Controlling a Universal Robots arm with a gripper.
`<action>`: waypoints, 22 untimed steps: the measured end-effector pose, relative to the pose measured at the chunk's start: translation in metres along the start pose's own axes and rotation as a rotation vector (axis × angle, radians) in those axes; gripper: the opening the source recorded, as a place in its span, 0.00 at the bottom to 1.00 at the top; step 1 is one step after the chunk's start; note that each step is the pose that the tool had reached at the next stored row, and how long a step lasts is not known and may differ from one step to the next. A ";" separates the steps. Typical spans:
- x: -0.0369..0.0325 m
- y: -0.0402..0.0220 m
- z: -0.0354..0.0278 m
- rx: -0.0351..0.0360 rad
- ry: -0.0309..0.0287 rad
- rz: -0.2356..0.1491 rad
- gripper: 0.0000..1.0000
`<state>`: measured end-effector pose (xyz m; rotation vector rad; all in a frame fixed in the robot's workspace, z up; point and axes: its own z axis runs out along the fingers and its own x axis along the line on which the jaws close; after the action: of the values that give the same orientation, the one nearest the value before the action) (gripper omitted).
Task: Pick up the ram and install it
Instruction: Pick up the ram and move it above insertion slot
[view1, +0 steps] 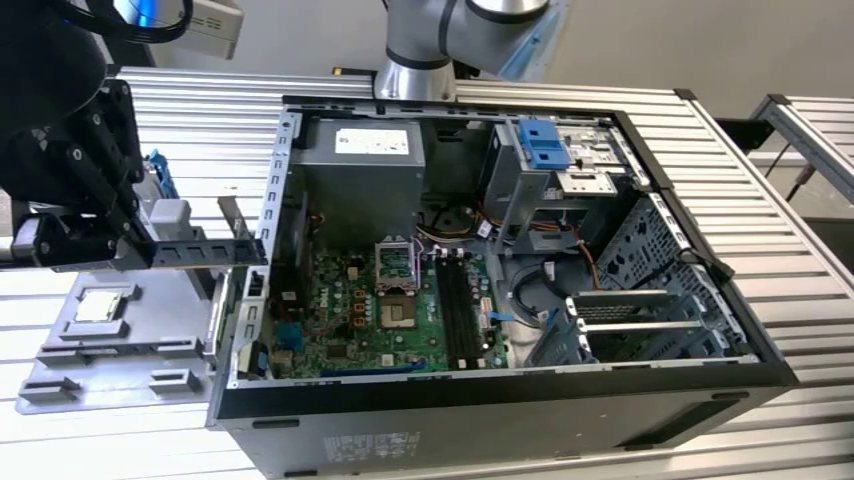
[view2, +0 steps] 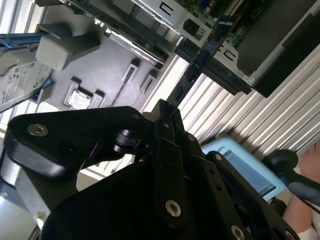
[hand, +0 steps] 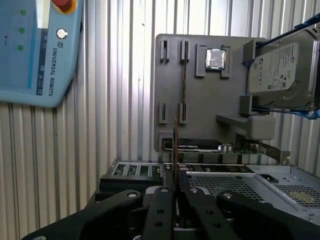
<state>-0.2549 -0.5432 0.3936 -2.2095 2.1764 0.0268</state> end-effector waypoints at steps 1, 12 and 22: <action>0.0001 -0.0032 0.0001 0.0001 0.0000 0.000 0.00; 0.0008 -0.0472 0.0008 0.0001 0.0000 0.000 0.00; 0.0013 -0.0848 0.0014 0.0001 -0.0001 0.000 0.00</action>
<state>-0.1701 -0.5432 0.3935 -2.2093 2.1765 0.0268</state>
